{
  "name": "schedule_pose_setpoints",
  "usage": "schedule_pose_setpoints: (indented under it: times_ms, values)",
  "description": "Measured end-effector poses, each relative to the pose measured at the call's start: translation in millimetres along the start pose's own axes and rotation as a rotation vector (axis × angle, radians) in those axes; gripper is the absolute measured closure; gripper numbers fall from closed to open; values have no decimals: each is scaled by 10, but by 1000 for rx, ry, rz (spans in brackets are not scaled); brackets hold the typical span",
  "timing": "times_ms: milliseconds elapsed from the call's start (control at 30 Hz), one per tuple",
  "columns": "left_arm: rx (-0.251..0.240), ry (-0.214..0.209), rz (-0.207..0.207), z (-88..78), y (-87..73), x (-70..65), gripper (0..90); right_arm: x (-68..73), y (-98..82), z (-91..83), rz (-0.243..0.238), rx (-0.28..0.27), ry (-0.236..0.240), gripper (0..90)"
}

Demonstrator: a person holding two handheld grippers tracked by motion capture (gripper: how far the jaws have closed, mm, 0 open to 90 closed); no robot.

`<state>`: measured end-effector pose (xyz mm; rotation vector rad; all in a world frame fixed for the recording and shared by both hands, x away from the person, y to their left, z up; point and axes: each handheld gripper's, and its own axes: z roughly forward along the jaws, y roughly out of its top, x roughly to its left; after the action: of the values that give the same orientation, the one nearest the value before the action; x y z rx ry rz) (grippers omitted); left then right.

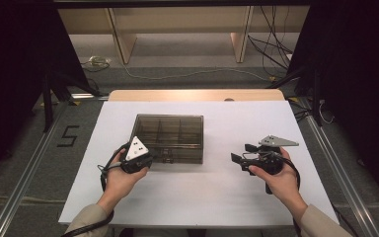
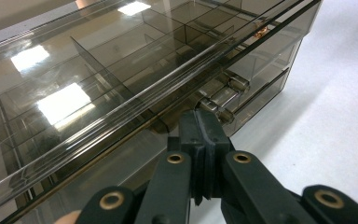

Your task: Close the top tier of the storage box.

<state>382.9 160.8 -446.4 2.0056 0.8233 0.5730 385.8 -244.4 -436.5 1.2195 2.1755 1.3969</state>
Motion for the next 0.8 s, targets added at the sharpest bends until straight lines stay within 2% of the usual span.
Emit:
schedule_pose_setpoints:
  times_ms: [600, 800]
  values:
    - [5, 7, -5, 40, 13, 32, 895, -1, 2, -4, 1, 0, 1, 281]
    - [22, 1, -4, 53, -7, 33, 894, 0, 2, -11, 0, -2, 9, 282]
